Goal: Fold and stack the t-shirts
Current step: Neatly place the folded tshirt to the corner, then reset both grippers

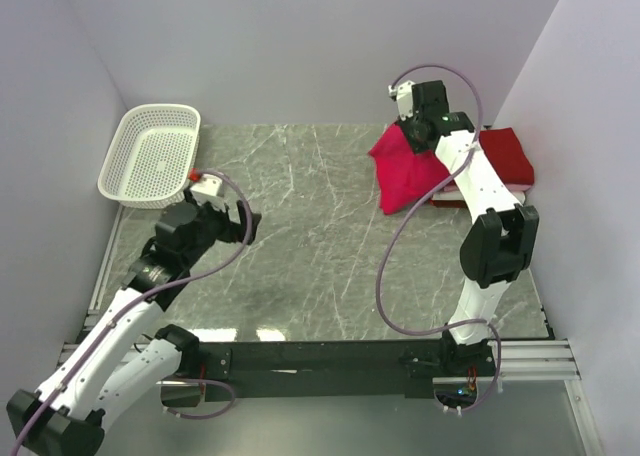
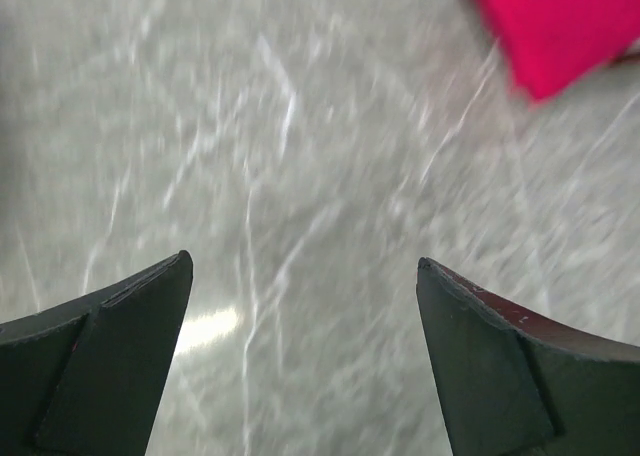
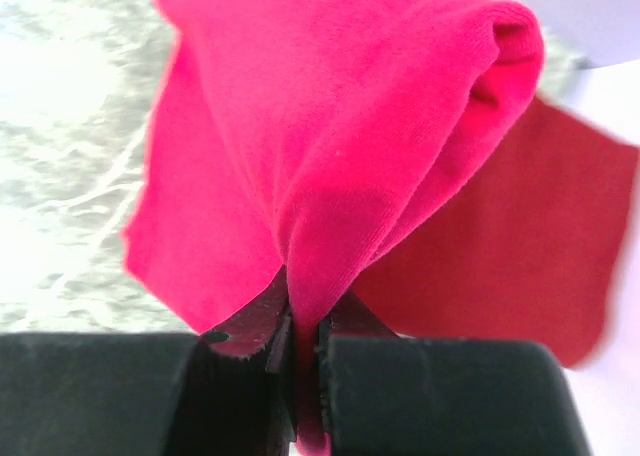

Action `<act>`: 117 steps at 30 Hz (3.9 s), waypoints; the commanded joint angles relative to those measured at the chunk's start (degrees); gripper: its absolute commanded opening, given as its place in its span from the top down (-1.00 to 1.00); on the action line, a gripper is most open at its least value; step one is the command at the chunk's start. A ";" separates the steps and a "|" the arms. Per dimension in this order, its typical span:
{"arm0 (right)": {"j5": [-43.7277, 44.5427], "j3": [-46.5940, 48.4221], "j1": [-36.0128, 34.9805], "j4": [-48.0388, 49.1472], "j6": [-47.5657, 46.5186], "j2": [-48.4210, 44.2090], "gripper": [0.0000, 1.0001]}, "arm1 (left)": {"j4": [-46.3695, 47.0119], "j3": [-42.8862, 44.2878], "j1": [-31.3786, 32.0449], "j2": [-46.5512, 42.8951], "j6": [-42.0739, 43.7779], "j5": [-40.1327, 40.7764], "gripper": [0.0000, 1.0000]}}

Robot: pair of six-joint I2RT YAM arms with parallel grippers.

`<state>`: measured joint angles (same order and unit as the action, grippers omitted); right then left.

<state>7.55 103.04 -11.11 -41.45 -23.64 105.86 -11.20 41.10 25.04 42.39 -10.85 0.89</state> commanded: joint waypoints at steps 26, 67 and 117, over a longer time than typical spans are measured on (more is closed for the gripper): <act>10.12 18.33 1.88 -4.87 -9.94 -6.72 1.00 | -4.09 1.09 -0.25 2.26 4.79 -2.47 -0.99; 2.99 17.01 13.92 3.13 -14.77 0.65 1.00 | -4.35 0.91 -0.25 5.07 5.23 -2.20 -0.99; 8.09 -57.25 15.86 31.70 23.46 -71.66 -0.76 | -7.17 6.54 -11.24 -0.11 -10.50 5.09 -0.99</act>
<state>7.84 46.92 4.51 -14.94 -4.47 37.95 -17.23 46.19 13.93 43.57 -20.73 5.91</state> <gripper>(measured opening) 0.879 0.995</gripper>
